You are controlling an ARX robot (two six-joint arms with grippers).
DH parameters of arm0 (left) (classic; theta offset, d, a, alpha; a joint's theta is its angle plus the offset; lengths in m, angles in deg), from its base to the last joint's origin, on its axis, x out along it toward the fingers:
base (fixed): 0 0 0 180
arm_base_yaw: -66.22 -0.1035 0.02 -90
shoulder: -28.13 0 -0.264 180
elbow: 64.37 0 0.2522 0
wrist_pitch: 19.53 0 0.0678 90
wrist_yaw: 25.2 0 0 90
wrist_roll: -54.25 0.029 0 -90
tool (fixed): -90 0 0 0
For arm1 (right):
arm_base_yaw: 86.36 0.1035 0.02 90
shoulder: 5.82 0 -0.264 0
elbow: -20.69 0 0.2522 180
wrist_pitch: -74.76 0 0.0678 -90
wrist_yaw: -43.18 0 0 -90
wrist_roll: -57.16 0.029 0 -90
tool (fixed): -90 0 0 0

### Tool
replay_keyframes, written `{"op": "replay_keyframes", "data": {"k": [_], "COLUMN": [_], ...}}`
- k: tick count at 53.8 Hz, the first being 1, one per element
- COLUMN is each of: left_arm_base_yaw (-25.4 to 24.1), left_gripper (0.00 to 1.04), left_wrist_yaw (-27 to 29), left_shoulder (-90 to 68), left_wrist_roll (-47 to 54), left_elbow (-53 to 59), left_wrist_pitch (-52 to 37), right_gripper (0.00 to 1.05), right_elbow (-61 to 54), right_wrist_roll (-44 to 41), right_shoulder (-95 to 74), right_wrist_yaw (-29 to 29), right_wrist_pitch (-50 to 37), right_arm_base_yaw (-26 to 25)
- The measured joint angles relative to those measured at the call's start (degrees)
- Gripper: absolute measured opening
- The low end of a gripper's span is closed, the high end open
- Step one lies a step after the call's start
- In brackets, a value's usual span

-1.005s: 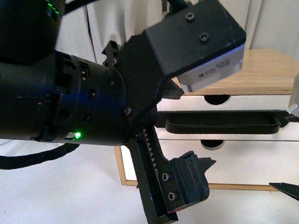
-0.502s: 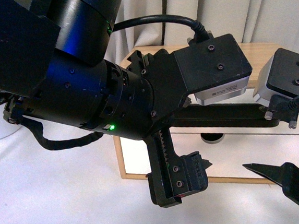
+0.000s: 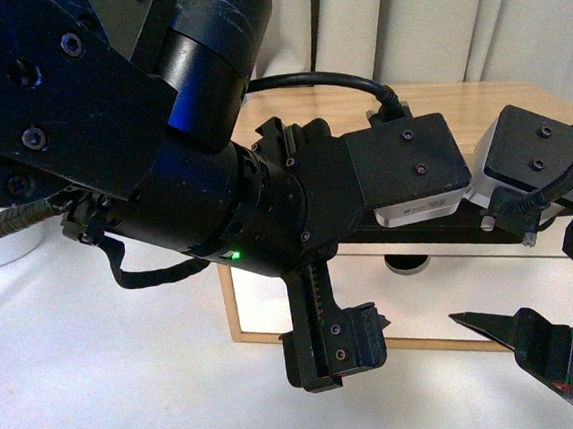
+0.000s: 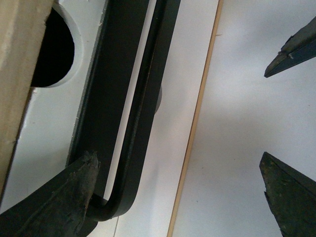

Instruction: Pull drawer

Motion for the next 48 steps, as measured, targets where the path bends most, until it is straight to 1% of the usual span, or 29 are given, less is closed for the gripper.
{"op": "replay_keyframes", "data": {"k": [9,21,29,37,43,48], "left_arm_base_yaw": [-0.1,-0.1,-0.1,0.1,0.3,0.4], "left_gripper": [0.98,0.98,0.98,0.98,0.98,0.98], "left_wrist_yaw": [1.1,3.0,3.8,4.2,4.2,4.3], "left_shoulder": [-1.0,-2.0,-2.4,-2.4,-2.4,-2.4], "left_wrist_roll": [2.2,4.5,6.8,9.0,10.7,11.8], "left_elbow": [-0.8,-1.9,-2.4,-2.9,-3.5,-4.0], "left_wrist_pitch": [1.8,1.8,2.8,4.3,6.7,8.7], "right_gripper": [0.96,0.96,0.96,0.96,0.96,0.96], "right_elbow": [0.7,1.7,2.6,4.0,5.9,6.4], "right_wrist_roll": [0.0,-0.2,-1.8,-4.3,-7.0,-7.9], "right_shoulder": [-1.1,-2.1,-2.8,-3.3,-3.4,-3.3], "right_wrist_yaw": [0.0,0.1,0.2,0.0,-0.2,-0.2], "right_wrist_pitch": [0.1,0.7,2.2,5.6,10.6,12.2], "right_arm_base_yaw": [0.1,0.3,0.3,0.3,0.4,0.5]}}
